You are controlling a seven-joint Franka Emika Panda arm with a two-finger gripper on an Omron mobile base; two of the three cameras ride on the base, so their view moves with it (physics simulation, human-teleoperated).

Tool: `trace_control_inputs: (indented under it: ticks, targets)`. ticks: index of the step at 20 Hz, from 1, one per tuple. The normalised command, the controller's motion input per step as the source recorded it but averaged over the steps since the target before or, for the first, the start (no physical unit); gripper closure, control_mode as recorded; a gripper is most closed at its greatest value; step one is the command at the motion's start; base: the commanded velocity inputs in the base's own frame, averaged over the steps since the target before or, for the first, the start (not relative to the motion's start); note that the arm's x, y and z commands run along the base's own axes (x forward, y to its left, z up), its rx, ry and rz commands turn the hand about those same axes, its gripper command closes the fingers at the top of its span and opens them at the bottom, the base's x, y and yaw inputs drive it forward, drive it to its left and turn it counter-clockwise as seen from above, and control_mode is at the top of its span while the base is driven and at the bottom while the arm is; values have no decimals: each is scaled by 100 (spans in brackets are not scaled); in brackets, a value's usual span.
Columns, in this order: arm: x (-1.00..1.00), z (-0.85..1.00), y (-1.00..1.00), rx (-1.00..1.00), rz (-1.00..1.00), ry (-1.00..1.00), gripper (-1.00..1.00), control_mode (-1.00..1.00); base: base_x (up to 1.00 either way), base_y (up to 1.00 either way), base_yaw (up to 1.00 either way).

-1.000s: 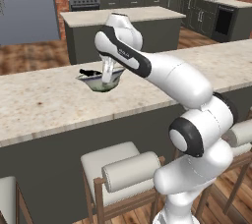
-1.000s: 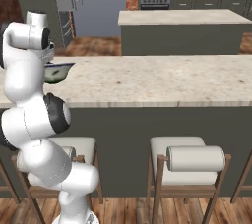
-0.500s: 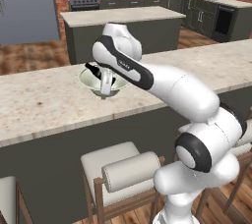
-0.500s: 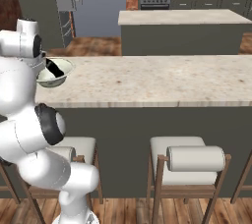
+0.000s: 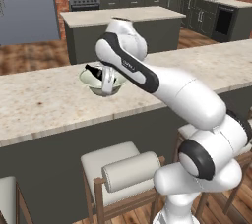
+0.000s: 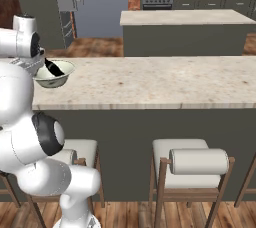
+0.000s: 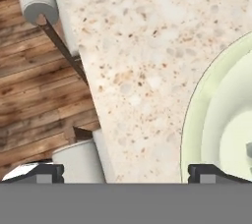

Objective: Open the fridge, grab two sodas, and place both sodas inside the bowl with ice on the dining counter.

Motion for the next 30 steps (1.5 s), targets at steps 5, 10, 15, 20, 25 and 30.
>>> trace_control_inputs:
  ticks: [5, 10, 15, 20, 25, 30]
  targets:
    - [0, 53, 0, -1, 0, -4, -100, -100, 0, 0, 0]
    - [-55, 50, 0, -2, 0, -10, -100, -100, 0, 0, 0]
    - [-100, 22, -4, 0, -2, -10, -100, -100, 0, 0, 0]
    - [-100, 7, -51, 2, -5, -10, -100, -100, 0, 0, 0]
    - [-84, 5, -94, 0, -8, -5, -100, -100, 0, 0, 0]
    - [-75, 0, -100, 0, -10, -3, -100, -100, 0, 0, 0]
